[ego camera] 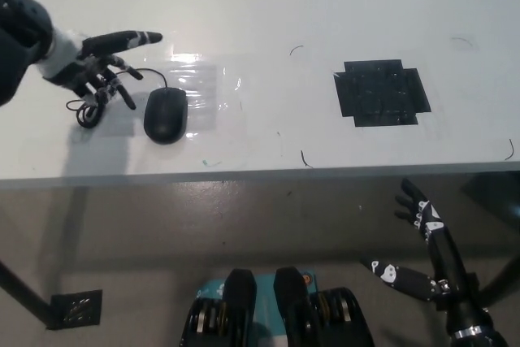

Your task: The robot uses left hand to click on the left button of the black mouse, which is placed on the left area of the table

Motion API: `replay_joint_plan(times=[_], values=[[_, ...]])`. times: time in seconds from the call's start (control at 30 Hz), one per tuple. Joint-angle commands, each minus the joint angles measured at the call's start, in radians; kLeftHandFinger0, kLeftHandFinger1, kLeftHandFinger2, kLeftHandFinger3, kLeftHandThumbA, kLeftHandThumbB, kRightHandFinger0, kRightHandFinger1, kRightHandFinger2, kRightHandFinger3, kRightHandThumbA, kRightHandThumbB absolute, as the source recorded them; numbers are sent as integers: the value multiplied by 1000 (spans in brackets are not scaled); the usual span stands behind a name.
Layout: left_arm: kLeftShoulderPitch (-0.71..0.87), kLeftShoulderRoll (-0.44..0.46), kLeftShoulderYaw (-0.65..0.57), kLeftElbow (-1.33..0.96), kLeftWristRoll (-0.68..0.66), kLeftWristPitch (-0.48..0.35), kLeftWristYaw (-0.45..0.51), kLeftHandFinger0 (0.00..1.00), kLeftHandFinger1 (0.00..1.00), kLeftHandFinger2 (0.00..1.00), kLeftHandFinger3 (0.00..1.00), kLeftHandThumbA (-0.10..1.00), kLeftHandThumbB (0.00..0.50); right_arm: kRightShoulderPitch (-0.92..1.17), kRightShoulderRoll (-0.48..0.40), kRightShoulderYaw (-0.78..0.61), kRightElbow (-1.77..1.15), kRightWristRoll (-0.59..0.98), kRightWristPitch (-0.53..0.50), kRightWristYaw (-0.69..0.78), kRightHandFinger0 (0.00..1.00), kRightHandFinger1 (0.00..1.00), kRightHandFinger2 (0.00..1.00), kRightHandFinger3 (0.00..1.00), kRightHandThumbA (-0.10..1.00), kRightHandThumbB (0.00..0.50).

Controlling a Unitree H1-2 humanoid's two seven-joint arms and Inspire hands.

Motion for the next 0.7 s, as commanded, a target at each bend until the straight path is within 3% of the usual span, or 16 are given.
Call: replay_joint_plan(times=[0.0,0.03,0.07,0.17,0.23,0.5,0.67], values=[[-124,-22,13,39,149,-125,-81,8,270,540,1000,1000,464,-7,-16,-3,-42,-7,-15,10,819,912,1000,1000,1000,144],[-130,-34,18,47,156,-118,-81,0,153,460,1000,1000,450,-7,-16,-2,-41,-7,-15,11,818,911,1000,1000,1000,147],[-135,-42,25,54,167,-114,-84,0,110,427,1000,1000,453,-7,-15,0,-41,-8,-15,11,817,909,1000,1000,1000,147],[-146,-57,40,59,203,-120,-81,0,96,408,1000,1000,451,-4,-15,2,-46,-11,-14,13,810,901,1000,1000,1000,137],[-163,-67,49,63,235,-141,-60,0,63,328,1000,1000,451,-7,-17,3,-50,-10,-5,19,813,897,1000,1000,1000,144],[-203,-80,78,90,312,-152,-66,0,95,426,1000,1000,440,-15,-28,4,-64,-6,13,33,814,884,1000,1000,1000,163],[-210,-82,82,111,371,-149,-85,0,65,387,1000,1000,451,-15,-30,5,-67,-7,16,33,810,867,1000,1000,1000,141]])
